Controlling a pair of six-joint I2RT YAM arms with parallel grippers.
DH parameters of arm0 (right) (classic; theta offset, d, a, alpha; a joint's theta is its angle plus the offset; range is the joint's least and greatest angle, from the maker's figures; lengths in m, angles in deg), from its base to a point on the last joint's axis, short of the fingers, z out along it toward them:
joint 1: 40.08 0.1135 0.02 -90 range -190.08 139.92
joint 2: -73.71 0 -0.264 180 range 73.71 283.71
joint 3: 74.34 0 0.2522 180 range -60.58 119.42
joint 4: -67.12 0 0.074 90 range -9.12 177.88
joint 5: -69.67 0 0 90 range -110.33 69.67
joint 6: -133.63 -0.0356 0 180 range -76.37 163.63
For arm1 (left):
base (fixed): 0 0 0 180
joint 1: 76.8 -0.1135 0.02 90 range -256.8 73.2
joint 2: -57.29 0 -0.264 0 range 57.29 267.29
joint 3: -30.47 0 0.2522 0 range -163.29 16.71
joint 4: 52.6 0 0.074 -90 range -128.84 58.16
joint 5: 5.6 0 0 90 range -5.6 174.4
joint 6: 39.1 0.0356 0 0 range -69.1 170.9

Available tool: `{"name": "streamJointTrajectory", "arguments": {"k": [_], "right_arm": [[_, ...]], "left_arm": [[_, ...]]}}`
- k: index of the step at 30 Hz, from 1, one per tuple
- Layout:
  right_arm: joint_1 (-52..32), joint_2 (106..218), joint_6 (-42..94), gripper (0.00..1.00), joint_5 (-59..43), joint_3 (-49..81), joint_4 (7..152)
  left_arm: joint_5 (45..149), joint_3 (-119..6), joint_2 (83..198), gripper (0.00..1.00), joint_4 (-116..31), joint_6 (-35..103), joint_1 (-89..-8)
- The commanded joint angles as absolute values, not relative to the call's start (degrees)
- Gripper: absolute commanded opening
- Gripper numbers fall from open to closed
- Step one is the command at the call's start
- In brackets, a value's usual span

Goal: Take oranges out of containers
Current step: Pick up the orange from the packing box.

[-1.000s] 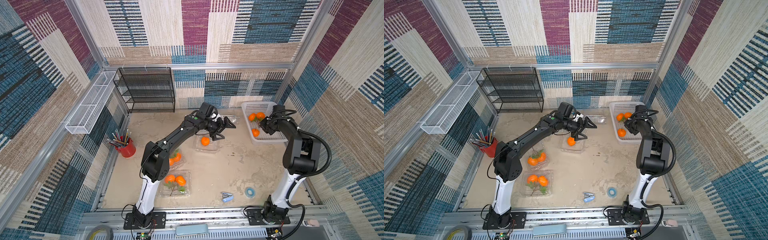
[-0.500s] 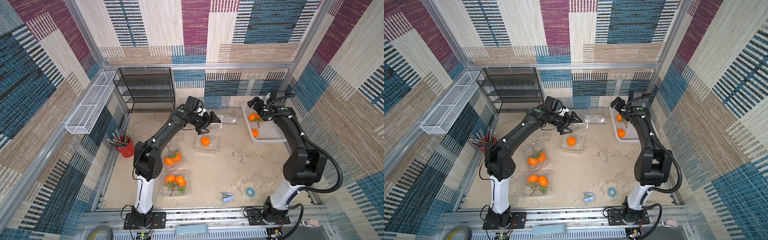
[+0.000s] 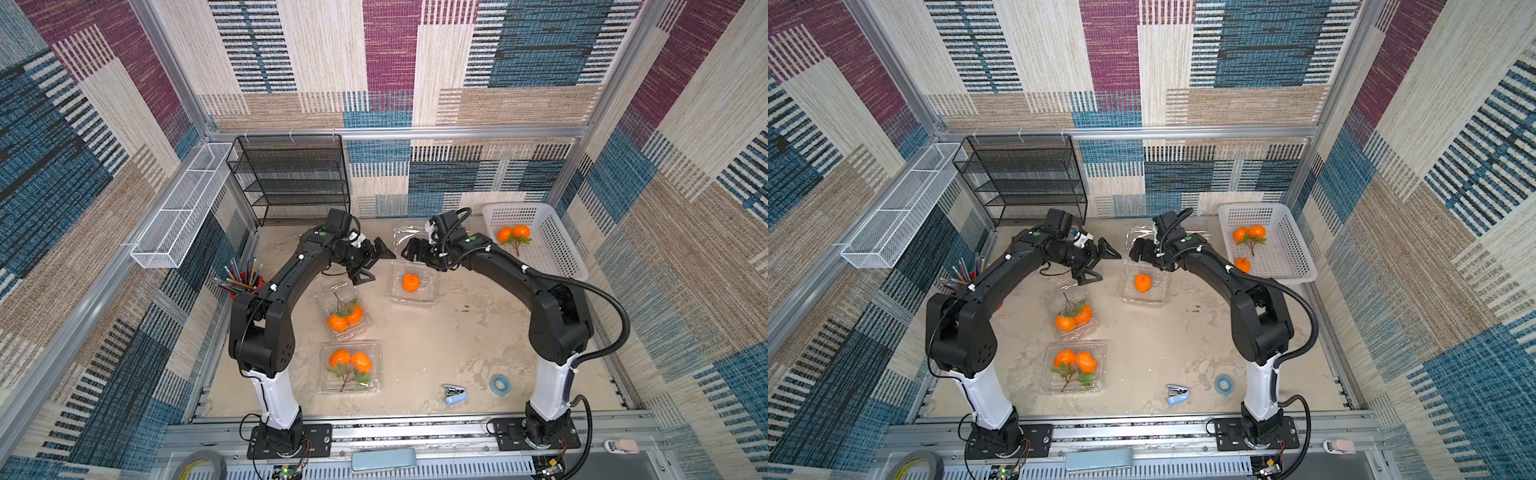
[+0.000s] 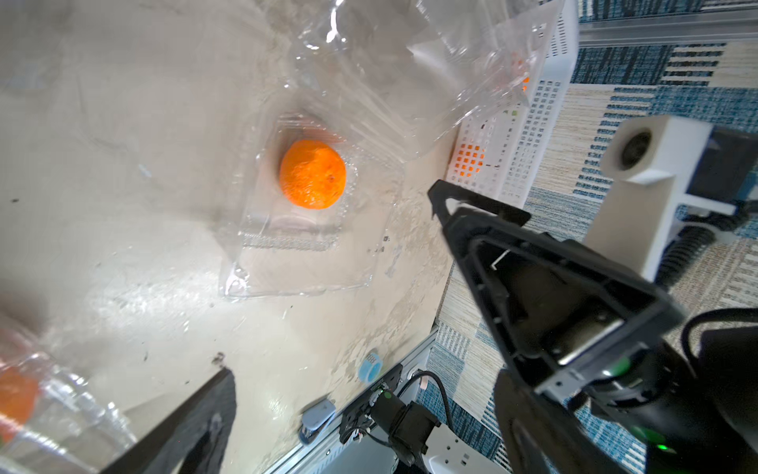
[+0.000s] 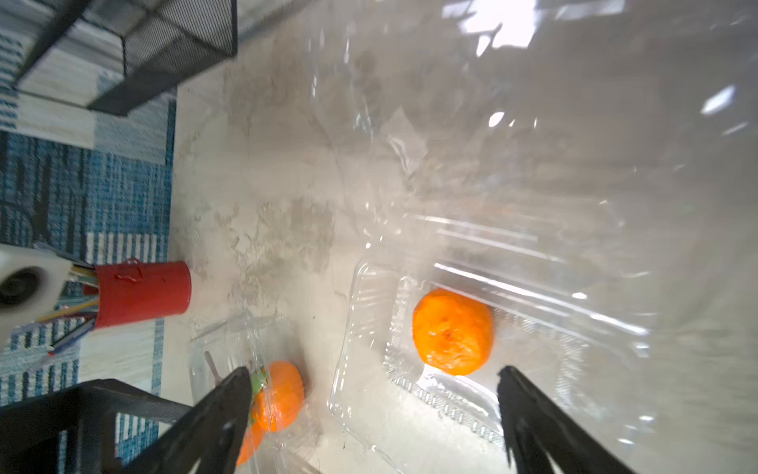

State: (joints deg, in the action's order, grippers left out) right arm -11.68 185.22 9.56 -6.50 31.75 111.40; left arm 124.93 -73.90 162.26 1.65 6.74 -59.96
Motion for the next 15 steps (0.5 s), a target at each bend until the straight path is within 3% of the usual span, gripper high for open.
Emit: {"name": "streamJointTrajectory", "arguments": {"k": [1, 15], "right_arm": [[-9.26, 187.97, 9.06, 0.9, -10.51, 33.09, 112.51], [-3.63, 196.02, 7.85, 0.82, -26.29, 37.67, 122.61]], "left_arm": [[127.26, -71.6, 160.3, 0.99, -0.16, 9.64, -60.57], [131.14, -64.43, 156.8, 0.99, -1.29, 10.85, -62.51]]}}
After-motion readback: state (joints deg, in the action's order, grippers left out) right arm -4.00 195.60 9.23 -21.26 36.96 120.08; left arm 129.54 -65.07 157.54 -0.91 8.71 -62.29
